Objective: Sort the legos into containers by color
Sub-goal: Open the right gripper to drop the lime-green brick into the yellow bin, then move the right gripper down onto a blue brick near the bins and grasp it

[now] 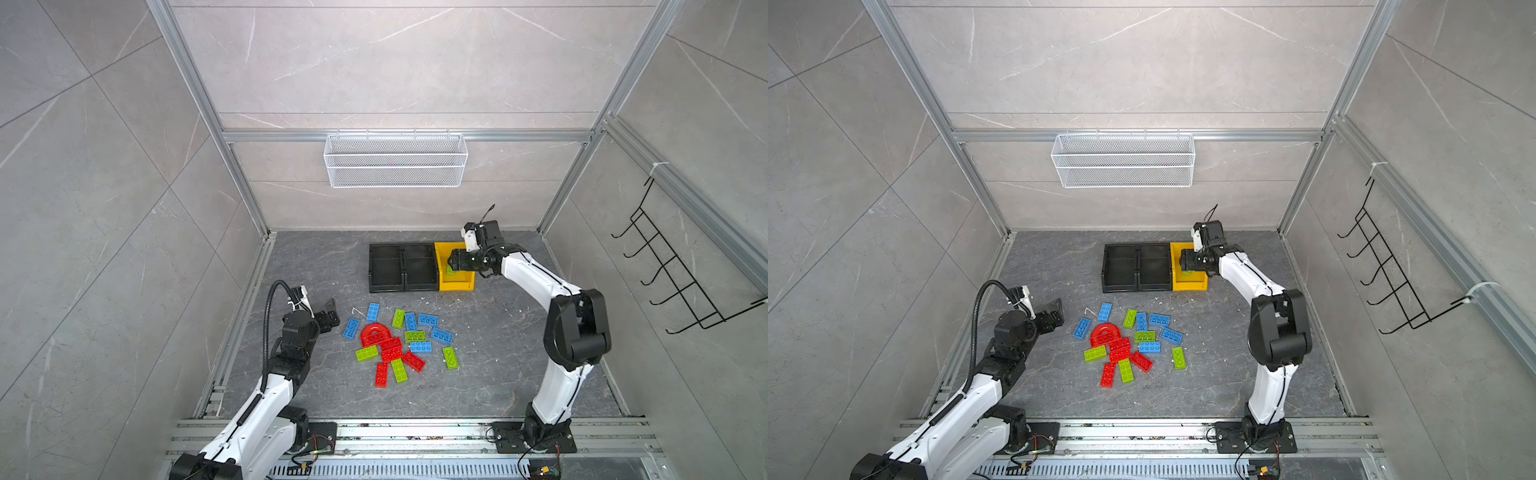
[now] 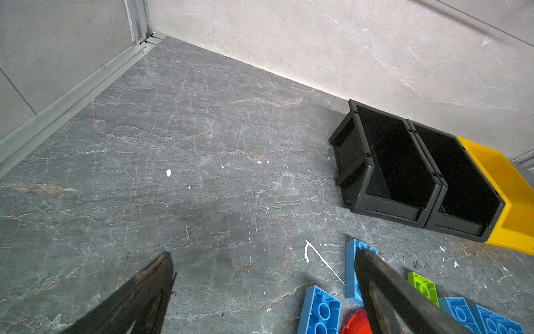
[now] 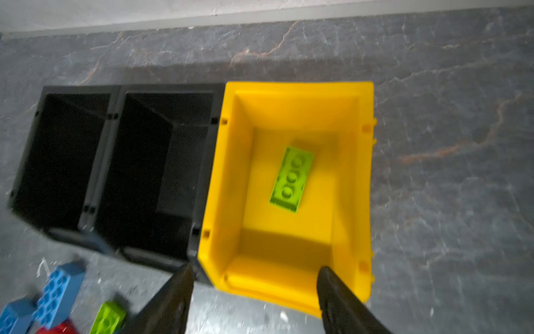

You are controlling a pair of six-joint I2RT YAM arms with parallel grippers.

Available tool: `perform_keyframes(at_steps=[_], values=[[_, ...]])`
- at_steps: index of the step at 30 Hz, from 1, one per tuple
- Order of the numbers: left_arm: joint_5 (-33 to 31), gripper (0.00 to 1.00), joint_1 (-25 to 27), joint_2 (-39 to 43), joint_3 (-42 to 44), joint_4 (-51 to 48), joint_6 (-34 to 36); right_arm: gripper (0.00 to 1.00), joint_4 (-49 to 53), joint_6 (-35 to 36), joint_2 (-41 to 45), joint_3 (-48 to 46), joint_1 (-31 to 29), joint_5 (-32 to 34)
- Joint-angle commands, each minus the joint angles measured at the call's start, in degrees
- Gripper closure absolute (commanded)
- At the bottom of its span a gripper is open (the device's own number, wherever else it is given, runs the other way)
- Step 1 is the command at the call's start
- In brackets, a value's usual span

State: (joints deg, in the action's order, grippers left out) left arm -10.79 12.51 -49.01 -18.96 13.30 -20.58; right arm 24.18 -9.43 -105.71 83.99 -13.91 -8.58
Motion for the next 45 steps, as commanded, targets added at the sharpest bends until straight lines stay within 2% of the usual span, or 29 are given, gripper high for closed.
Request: perform_keyframes(at_steps=[1,3,6,9,33,40,45], values=[[1.1,0.00,0.1,0.2,-3.1,1.9,0.0,0.28,3.2,0.3,7.7,-6.4,-5.6,0.6],[1.2,0.00,0.1,-0.2,-3.4,1.5,0.0,0.28,6.0,1.7,8.6,-8.6,-8.7,0.2],[1.5,0.00,0.1,-1.0,-3.6,1.8,0.1,0.28,12.0,4.9,7.8,-9.0,-14.7,3.7],[1.5,0.00,0.1,-1.8,-3.9,1.7,0.1,0.27,11.3,4.9,7.7,-11.9,-16.8,6.4],[0.9,0.00,0.1,-2.3,-4.2,1.1,0.0,0.28,4.8,1.7,-4.2,-11.6,-18.7,7.3],[0.8,0.00,0.1,-1.8,-4.2,0.8,0.2,0.30,2.2,-0.5,-5.1,-11.3,-15.8,8.9],[0.6,0.00,0.1,-1.4,-4.1,0.6,0.4,0.32,0.5,-1.8,-2.6,-14.1,-12.7,8.0]])
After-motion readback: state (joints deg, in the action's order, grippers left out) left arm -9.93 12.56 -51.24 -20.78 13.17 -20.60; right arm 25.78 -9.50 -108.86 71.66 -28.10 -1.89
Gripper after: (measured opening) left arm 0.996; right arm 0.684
